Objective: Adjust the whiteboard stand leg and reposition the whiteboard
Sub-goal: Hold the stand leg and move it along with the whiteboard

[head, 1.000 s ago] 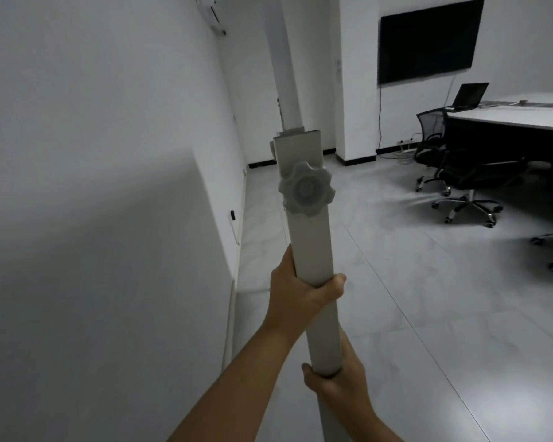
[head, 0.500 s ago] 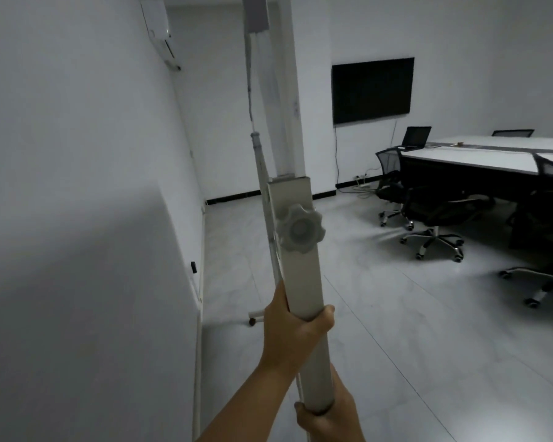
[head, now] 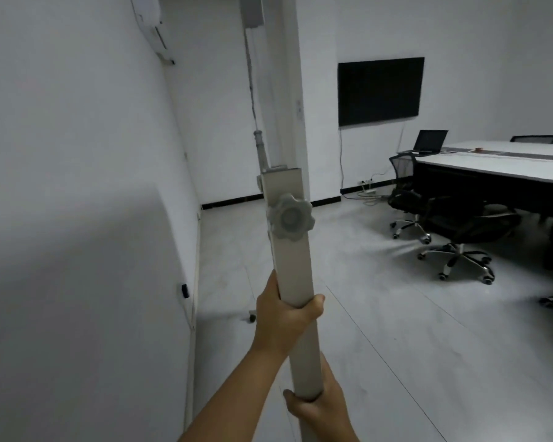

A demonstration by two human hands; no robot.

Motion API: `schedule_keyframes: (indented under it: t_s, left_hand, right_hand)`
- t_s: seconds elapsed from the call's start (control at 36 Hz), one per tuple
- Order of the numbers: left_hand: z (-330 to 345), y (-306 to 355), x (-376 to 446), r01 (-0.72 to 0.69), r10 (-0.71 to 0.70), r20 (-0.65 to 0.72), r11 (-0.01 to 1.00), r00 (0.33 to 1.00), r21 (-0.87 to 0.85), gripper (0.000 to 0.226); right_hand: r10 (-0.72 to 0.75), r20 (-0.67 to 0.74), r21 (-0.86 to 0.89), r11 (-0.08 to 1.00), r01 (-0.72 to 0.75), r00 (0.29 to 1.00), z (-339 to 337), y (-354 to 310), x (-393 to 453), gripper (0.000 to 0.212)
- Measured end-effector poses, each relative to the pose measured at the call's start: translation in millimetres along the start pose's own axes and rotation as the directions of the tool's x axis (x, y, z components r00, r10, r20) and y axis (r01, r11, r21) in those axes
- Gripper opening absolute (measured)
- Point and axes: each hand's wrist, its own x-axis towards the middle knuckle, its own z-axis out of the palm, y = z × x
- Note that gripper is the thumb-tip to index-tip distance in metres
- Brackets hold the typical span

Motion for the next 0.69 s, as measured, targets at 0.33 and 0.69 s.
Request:
schedule_keyframes:
  t_s: [0.33, 0.69]
  left_hand:
    - [-21, -91, 179, 0.068, -0.068, -0.026, 0.998, 0.997, 0.012, 0.035]
    - [-45, -192, 375, 0.027, -0.027, 0.020, 1.000, 0.999, 0.017, 0.034]
  right_hand:
    - [-0.058, 0.061, -0.009, 0.998, 0.059, 0.996, 42, 10, 208, 0.103]
    - [0.035, -0.026, -0.060, 0.998, -0.037, 0.999, 86, 6, 421, 0.100]
